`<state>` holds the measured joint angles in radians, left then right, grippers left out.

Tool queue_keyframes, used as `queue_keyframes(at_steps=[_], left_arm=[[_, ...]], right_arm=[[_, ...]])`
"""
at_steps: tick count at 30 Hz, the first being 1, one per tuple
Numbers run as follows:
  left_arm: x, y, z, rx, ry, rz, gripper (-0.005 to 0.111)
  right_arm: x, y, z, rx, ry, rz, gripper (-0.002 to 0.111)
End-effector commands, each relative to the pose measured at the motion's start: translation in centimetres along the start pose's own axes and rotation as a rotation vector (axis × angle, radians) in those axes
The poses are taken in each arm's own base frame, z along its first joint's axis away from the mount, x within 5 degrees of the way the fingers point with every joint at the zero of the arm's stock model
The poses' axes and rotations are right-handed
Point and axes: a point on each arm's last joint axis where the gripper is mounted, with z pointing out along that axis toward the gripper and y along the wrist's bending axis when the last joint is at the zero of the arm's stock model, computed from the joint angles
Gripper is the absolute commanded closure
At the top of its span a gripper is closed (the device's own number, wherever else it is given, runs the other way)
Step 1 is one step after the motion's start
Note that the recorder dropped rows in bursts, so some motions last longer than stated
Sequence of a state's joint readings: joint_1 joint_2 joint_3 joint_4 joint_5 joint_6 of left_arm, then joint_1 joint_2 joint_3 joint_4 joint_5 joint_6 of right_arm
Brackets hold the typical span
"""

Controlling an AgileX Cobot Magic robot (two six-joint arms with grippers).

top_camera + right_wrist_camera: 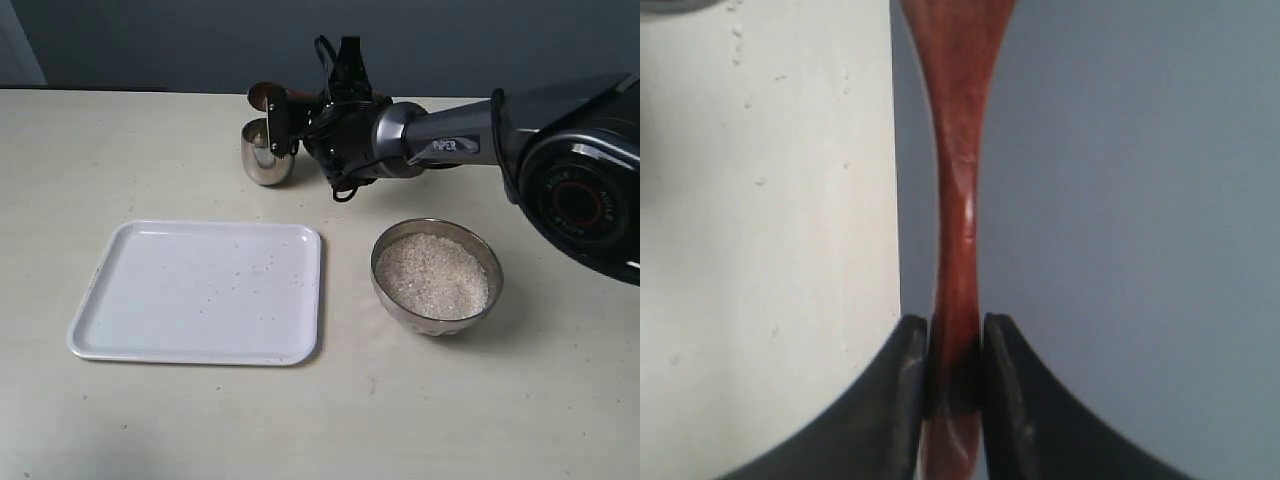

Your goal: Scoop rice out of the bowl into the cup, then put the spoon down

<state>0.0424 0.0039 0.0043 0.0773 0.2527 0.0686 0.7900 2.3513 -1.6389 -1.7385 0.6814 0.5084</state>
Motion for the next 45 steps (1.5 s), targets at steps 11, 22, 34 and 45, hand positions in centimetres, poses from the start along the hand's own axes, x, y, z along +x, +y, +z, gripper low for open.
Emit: queue_keyframes(at_steps=[11, 22, 34, 45], left_arm=[[-0.3, 0.0, -0.1, 0.003, -0.022, -0.001, 0.106], [-0.3, 0.0, -0.1, 0.003, -0.022, -0.001, 0.106], [-0.3, 0.0, -0.1, 0.003, -0.022, -0.001, 0.106], [-0.3, 0.0, -0.1, 0.003, -0.022, -0.001, 0.106]], right_arm=[[0.0, -4.4, -4.9, -0.131, 0.062, 0.267, 0.109], [-4.2, -4.0, -12.8, -0.457, -0.021, 0.318, 0.109], [-7.2, 0.1, -17.2, -0.923, -0.101, 0.343, 0.109], [-8.2, 5.2, -15.3, -1.036, -0.040, 0.319, 0.109]])
